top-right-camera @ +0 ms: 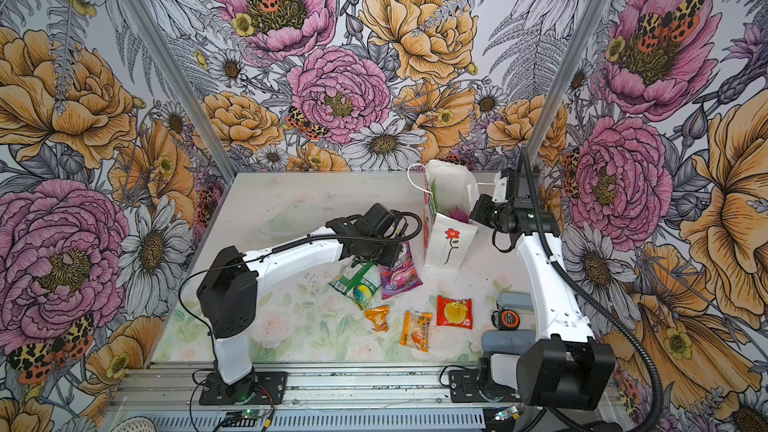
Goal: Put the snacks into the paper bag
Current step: 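Lift the Berries bag with the left gripper over the paper bag's opening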
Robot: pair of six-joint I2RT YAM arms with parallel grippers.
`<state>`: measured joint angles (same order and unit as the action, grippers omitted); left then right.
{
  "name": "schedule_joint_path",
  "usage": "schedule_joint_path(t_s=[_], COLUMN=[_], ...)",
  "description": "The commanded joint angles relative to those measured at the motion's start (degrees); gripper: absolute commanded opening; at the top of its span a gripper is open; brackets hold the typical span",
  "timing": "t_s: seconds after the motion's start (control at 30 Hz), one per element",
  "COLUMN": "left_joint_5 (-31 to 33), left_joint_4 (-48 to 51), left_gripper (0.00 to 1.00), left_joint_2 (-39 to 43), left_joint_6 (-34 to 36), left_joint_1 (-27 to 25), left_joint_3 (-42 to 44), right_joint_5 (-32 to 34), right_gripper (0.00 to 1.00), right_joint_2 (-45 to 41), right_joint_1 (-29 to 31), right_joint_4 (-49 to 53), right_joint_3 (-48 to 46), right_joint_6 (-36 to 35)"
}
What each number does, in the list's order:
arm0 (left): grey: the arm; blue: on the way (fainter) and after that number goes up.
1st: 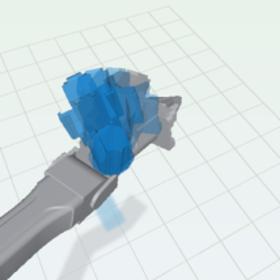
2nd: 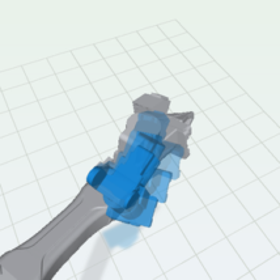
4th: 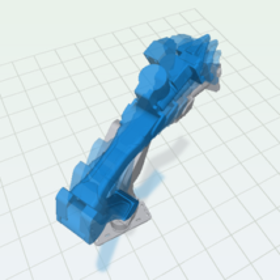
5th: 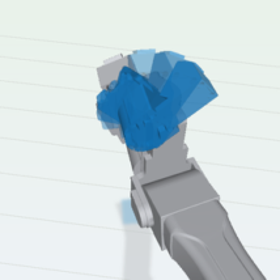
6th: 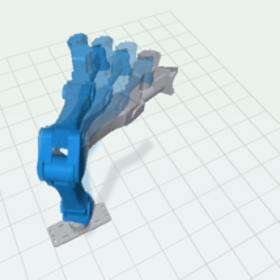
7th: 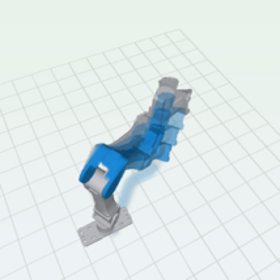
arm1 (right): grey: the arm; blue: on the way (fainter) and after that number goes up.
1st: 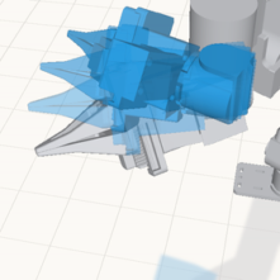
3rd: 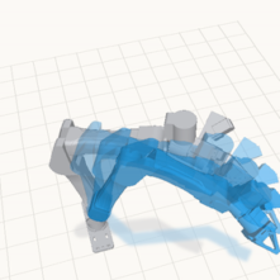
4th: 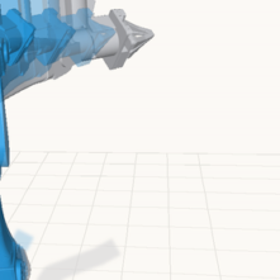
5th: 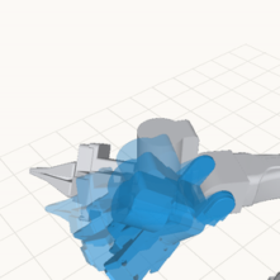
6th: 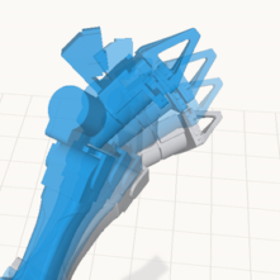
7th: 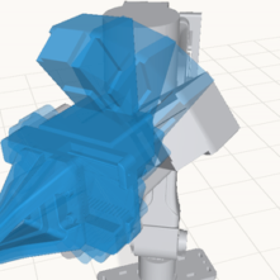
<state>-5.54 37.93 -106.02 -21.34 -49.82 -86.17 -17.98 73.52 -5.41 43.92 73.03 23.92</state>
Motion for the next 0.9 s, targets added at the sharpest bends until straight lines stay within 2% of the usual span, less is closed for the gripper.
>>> schedule_joint_path(t_s=[0.0, 0.23, 0.4, 0.53, 0.87], left_joint_5=[4.4, 9.5, 8.2, 9.6, 18.7], left_joint_4=[-6.3, -8.1, -14.4, -15.8, -18.6], left_gripper=[0.00, 0.00, 0.00, 0.00, 0.00], left_joint_2=[7.0, 14.7, 19.7, 22.8, 30.3], left_joint_6=[-6.2, -10.8, -12.6, -15.6, -16.5], left_joint_1=[-1.2, -3.2, -4.1, -4.4, -8.0], left_joint_3=[1.1, 2.3, 4.6, 4.7, 2.1], right_joint_5=[0.4, 1.3, 2.6, 3.1, 5.2], right_gripper=[0.00, 0.00, 0.00, 0.00, 0.00], right_joint_2=[-0.7, -0.7, -0.9, -1.0, -1.1], right_joint_1=[1.0, 1.9, 2.9, 3.5, 5.2], right_joint_4=[-0.9, -1.3, -1.7, -2.5, -3.1], right_joint_3=[1.7, 2.5, 3.0, 3.2, 3.7], right_joint_6=[0.4, 1.5, 2.4, 3.4, 3.8])
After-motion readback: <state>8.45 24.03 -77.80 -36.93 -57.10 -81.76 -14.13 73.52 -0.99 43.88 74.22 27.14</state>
